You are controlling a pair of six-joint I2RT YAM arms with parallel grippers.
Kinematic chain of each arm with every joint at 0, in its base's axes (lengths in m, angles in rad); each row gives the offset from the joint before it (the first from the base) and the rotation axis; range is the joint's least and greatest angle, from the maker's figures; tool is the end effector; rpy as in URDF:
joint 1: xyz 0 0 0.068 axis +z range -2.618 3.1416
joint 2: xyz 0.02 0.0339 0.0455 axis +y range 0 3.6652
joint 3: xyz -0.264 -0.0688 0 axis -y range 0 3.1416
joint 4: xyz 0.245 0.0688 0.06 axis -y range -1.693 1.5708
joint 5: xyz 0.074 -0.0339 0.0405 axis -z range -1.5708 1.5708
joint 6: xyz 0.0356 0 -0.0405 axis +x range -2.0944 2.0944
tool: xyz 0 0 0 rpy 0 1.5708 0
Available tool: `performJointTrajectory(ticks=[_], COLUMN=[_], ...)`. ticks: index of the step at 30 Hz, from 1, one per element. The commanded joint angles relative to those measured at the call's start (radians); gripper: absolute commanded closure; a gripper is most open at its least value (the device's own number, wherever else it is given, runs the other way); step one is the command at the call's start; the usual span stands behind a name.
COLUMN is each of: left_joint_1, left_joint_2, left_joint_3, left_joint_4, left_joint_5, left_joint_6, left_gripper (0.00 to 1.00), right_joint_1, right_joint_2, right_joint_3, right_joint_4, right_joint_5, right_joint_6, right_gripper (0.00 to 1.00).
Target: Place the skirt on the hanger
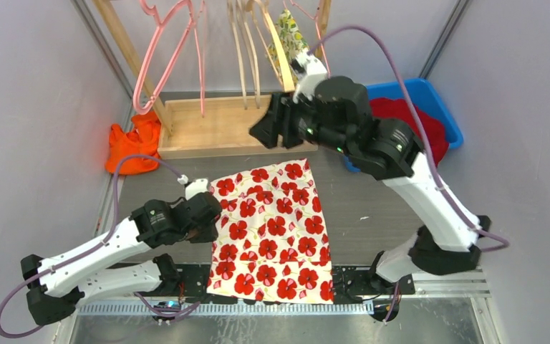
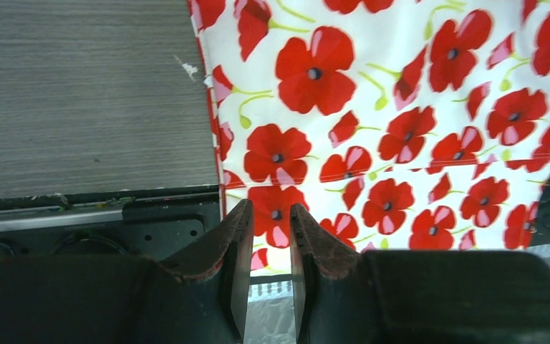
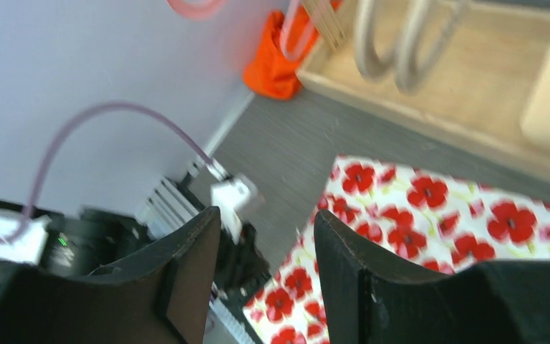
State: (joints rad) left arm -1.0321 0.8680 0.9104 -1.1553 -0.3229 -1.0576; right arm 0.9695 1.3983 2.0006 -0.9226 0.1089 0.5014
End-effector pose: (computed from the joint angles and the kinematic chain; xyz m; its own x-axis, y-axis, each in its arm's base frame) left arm 0.0811 -0.1137 0.2886 -0.8724 -0.1507 -0.4650 -0.0366 0.9687 -0.2454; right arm 0.1426 0.2010 0.5274 -0.5221 0.0835 -0.8488 -0.5820 0.6925 0.4262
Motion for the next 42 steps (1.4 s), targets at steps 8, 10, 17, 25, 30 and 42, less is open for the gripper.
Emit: performJointTrajectory(ticks=[8,10,17,25,30,42], left_joint_1=[0.005,0.006,0.006,0.005,0.005,0.004], left_joint_2=[-0.106,-0.129,-0.164,-0.185,-0.196,-0.251], left_joint_3=[-0.074,-0.076,-0.087,-0.118,-0.122,-0.135], left_joint_4=[-0.028,-0.042,-0.057,-0.042,-0.048,-0.078], left_joint_5=[-0.034,-0.039,-0.032,-0.017,-0.015,-0.02], left_joint_6=[-0.032,-0.038,-0.046,-0.053,-0.055,-0.062], left_gripper=[0.64,0.64,0.64,0.64,0.64,0.65], right_joint_1=[-0.011,-0.024,-0.03,-0.032,-0.033,-0.04], right_joint_2=[0.6,0.585,0.654,0.7,0.738,0.819], right_joint_3=[0.778,0.657,0.611,0.601,0.587,0.611], right_joint_4=[0.011,0.127,0.272,0.352,0.396,0.453], right_joint_5=[0.136,0.135,0.162,0.199,0.28,0.4], right_joint_6=[-0.042,-0.022,-0.035,-0.038,-0.037,-0.047], right_gripper=[0.41,0.41,0.41,0.41,0.4,0.56])
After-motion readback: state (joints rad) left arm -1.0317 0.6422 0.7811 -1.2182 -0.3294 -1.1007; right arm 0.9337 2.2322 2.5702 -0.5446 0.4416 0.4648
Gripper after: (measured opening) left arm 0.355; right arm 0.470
